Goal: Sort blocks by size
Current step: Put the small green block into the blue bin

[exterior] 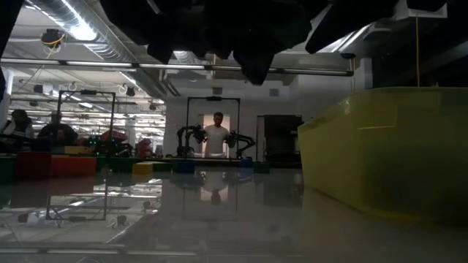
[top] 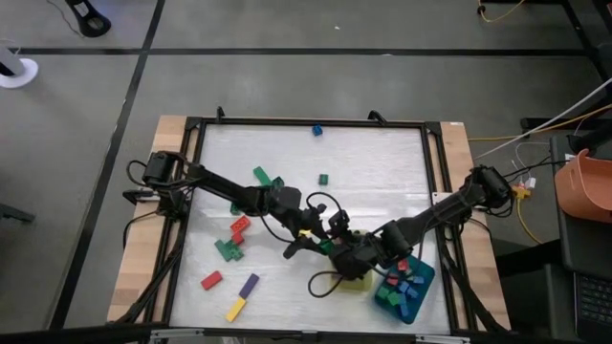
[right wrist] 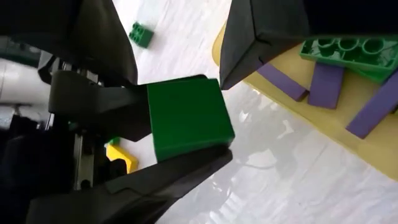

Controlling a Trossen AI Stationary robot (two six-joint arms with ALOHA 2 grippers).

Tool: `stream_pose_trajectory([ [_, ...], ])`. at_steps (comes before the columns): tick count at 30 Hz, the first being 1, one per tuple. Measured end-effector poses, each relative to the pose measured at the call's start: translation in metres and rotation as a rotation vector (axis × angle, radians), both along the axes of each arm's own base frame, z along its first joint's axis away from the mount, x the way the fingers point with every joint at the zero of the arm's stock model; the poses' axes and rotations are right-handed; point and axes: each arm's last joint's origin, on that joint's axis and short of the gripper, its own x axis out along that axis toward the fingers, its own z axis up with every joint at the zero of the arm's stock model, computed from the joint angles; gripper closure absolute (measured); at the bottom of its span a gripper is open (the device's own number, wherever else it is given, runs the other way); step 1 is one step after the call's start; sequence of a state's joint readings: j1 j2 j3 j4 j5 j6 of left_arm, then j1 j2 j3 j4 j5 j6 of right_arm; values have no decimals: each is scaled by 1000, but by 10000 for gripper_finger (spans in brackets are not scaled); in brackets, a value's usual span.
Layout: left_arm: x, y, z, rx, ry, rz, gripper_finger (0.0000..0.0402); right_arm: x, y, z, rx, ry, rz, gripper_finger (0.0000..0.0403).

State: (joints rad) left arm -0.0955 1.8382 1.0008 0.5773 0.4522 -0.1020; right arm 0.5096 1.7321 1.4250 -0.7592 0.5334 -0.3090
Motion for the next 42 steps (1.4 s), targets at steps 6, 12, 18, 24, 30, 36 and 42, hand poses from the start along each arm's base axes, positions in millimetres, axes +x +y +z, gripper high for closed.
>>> stream_pose_trajectory([
  [6, 0, 0, 0, 14, -10, -10, 286, -1, 5, 1, -6, -10, 21, 173],
  [12, 0, 0, 0, 26, -14, -14, 285, -1, 5, 1, -4, -14, 21, 173],
  [18, -1, -3, -3, 28, 24, -22, 284, -4, 14, 3, -54, -51, 40, 173],
  [24, -2, -4, -4, 29, 29, -24, 284, -8, 25, 5, -67, -86, 81, 173],
  [30, -1, -6, 0, 26, -29, -35, 283, -7, 24, 5, -58, -84, 82, 173],
  [36, 0, -6, 1, 22, -35, -37, 282, -5, 27, 7, -19, -99, 110, 173],
  [42, -1, -12, 4, 28, -67, -57, 282, -3, 24, 7, -17, -96, 106, 173],
])
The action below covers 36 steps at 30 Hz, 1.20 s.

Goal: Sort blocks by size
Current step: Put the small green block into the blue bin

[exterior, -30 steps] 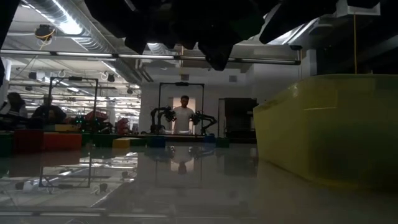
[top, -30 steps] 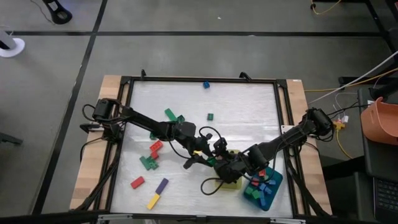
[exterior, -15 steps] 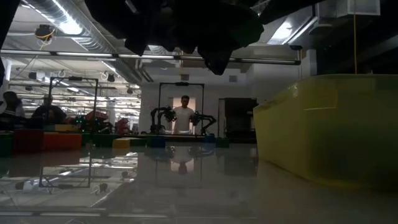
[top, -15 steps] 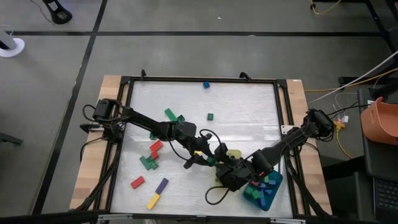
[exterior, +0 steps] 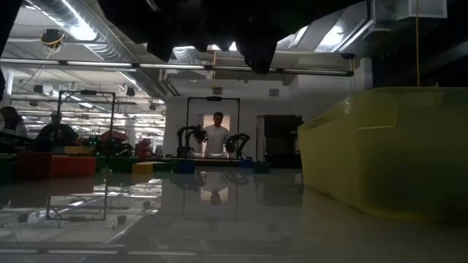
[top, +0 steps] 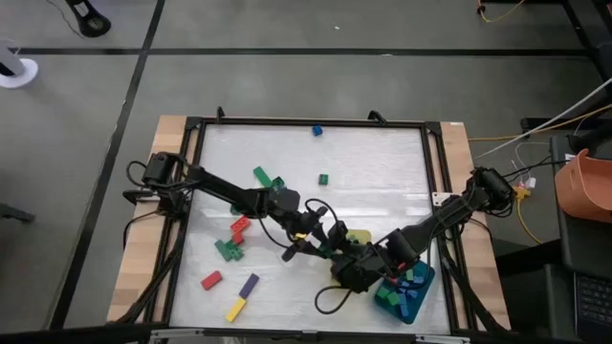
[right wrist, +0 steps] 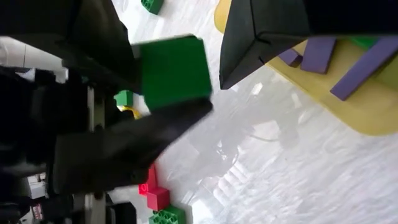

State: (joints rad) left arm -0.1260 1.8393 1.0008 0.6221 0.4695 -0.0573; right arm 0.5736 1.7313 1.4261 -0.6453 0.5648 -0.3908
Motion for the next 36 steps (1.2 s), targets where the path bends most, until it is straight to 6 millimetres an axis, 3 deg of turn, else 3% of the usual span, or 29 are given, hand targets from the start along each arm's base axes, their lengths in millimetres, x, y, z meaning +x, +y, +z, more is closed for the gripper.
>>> stream_pose_trajectory([
  [8, -1, -8, 0, 10, -11, -23, 279, 1, -1, 0, 1, -2, 0, 180],
  [17, -1, -8, 1, 21, -32, -31, 275, 1, 0, 1, 3, -2, 18, 270],
  [25, -1, -11, -1, 59, -20, 87, 224, -3, 2, -2, 40, 37, 14, 263],
  [29, -1, -7, -5, 77, 25, 118, 199, -11, -1, 2, 83, 114, -77, 248],
  [36, -2, 2, -12, 93, 105, 133, 192, -38, 2, 9, 331, 384, -325, 269],
])
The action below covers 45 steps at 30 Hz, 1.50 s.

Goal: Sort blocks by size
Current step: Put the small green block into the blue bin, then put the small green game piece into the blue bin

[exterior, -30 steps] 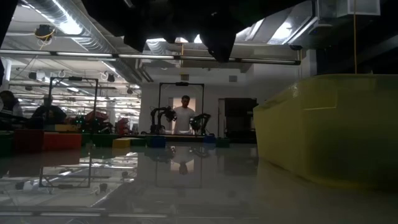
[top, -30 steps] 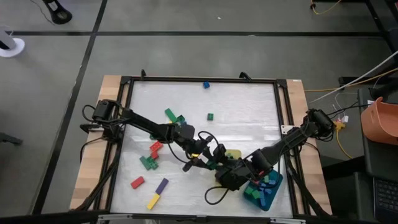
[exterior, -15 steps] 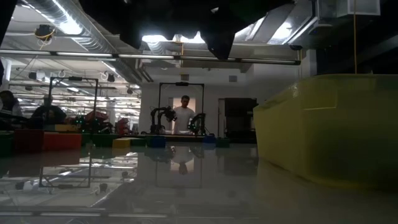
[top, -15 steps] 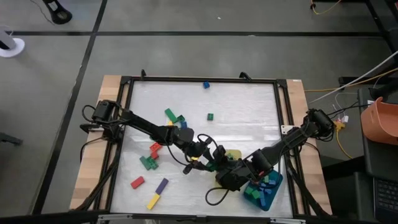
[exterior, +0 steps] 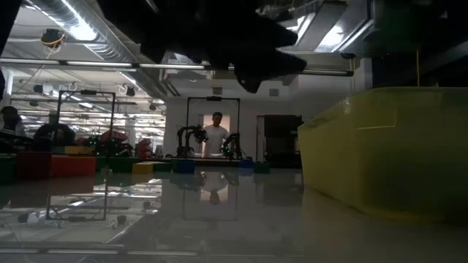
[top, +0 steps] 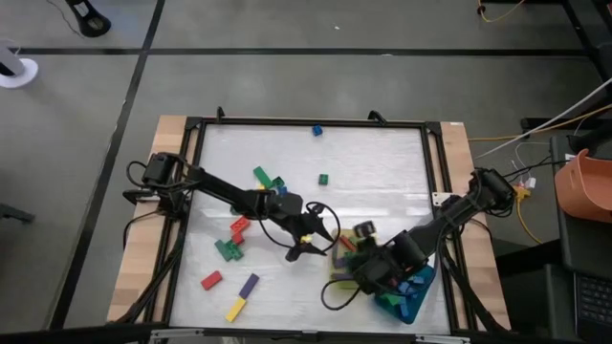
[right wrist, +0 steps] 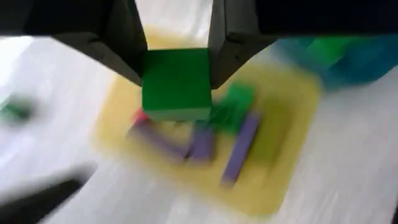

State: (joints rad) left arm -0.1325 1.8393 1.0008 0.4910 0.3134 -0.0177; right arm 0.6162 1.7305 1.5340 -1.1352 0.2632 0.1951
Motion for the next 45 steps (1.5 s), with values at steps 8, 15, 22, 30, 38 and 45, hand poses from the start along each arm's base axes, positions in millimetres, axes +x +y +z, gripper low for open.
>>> stream_pose_trajectory([
  [8, 1, 10, -2, 1, 18, 24, 192, -48, 22, -19, 116, 331, -316, 243],
  [15, 2, 17, -1, 28, 11, 124, 192, -75, 41, -33, 113, 397, -403, 247],
  [22, 5, 44, -2, 91, 8, 410, 192, -80, 40, -40, 94, 393, -523, 247],
  [30, 5, 82, -2, 55, 26, 524, 192, -85, 35, -53, 45, 413, -572, 241],
  [38, 1, 115, -2, 61, 29, 606, 192, -88, 28, -64, -34, 372, -585, 175],
  [45, -7, 147, -14, 73, 130, 689, 192, -89, 26, -64, -67, 391, -500, 148],
])
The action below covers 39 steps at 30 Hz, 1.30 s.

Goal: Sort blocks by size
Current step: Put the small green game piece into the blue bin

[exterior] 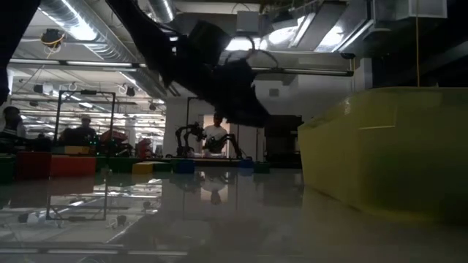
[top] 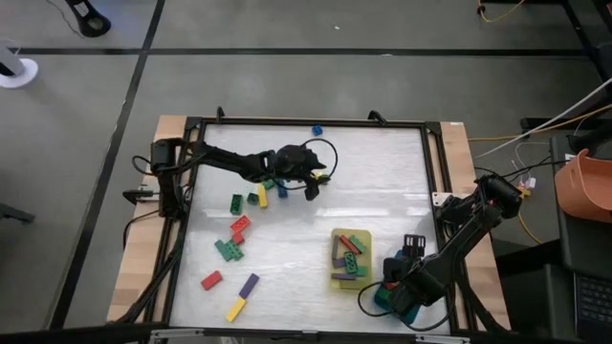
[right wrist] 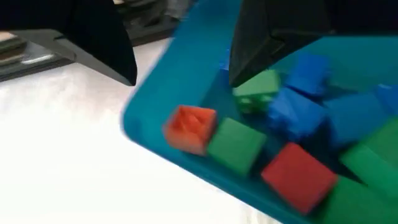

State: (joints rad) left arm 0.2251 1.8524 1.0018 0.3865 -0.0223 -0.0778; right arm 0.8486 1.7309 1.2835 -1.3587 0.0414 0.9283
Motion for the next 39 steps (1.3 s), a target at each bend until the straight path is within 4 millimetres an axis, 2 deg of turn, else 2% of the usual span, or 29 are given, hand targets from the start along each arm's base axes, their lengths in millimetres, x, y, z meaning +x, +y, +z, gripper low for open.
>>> stream_pose_trajectory([
  [8, 1, 16, -30, 168, 122, -67, 192, -9, -17, 17, -170, -46, 92, 150],
  [15, 0, 28, -49, 144, 140, -107, 192, -13, -28, 37, -212, -216, 123, 150],
  [22, -1, 34, -50, 131, 124, -151, 192, -15, -36, 51, -246, -316, 208, 150],
  [28, -2, 34, -50, 117, 124, -179, 192, -15, -51, 66, -277, -383, 263, 150],
  [35, -1, 35, -53, 118, 121, -178, 192, -24, -80, 100, -271, -556, 299, 150],
  [39, 1, 36, -67, 98, 154, -176, 192, -31, -96, 119, -220, -664, 304, 150],
])
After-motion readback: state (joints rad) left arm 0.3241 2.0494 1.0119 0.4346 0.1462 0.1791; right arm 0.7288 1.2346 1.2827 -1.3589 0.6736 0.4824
